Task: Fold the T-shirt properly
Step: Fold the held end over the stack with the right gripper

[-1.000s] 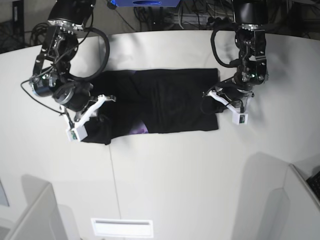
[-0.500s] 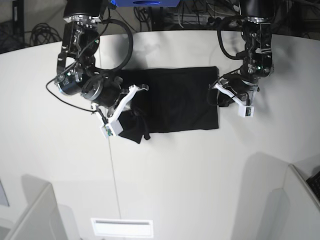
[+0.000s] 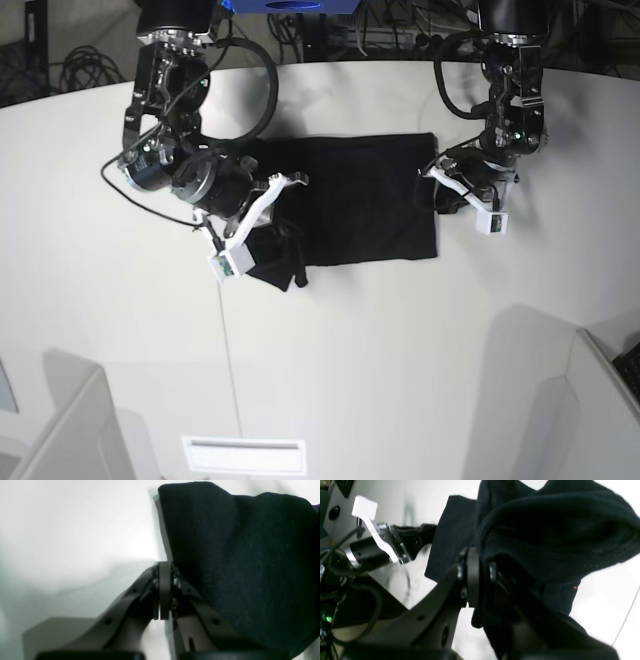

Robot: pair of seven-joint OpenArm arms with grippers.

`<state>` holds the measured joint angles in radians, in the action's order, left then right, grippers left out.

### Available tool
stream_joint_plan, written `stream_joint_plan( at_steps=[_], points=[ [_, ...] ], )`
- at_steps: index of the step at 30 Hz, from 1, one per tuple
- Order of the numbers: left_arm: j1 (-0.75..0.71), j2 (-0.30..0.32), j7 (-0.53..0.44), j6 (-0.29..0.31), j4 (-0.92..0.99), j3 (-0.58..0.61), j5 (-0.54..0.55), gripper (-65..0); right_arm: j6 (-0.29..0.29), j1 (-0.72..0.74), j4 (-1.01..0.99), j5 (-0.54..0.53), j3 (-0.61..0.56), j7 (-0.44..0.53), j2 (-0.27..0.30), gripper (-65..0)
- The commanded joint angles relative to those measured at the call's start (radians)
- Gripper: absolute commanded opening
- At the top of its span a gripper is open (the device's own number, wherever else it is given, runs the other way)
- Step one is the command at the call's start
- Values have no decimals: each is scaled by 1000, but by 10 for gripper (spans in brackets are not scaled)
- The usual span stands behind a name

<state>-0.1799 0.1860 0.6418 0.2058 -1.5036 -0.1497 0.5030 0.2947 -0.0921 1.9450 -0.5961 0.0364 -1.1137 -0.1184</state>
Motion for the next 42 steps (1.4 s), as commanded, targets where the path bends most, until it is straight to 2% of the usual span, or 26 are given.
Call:
stream_joint_plan(
  at_steps=[1, 6, 9, 11, 18, 28, 32, 34, 36, 38, 42],
  points=[
    [-5, 4, 60, -19, 2, 2, -30, -650, 2, 18, 23, -29, -26, 30, -13, -650],
    [-11, 5, 60, -19, 1, 2, -30, -650, -2, 18, 20, -25, -122, 77, -14, -650],
    [-25, 7, 60, -19, 1, -1, -30, -650, -85, 18, 20, -26, -191, 123, -14, -650],
    [-42, 14, 60, -19, -16, -9, -30, -650, -121, 25, 20, -28, -232, 148, -11, -650],
    [-108, 20, 65, -16, -121, -110, -28, -650, -127, 51, -25, -25, -332, 206, -11, -650],
    [-281, 20, 66, -10, -243, -276, -22, -650, -127, 53, -123, -25, -335, 307, -13, -650],
    [-303, 17, 66, 56, -240, -330, -20, -650, -128, 70, -123, -29, -344, 312, -16, -650],
    [-303, 16, 66, 70, -240, -351, -20, -650, -151, 79, -137, -28, -387, 323, -16, -650],
    [-313, 16, 66, 70, -242, -360, -20, -650, -205, 93, -151, -28, -430, 346, -14, -650],
    [-315, 16, 66, 70, -246, -360, -20, -650, -234, 99, -169, -29, -476, 366, -13, -650],
    [-318, 16, 66, 70, -242, -360, -20, -650, -245, 99, -187, -26, -501, 375, -11, -650]
  ],
)
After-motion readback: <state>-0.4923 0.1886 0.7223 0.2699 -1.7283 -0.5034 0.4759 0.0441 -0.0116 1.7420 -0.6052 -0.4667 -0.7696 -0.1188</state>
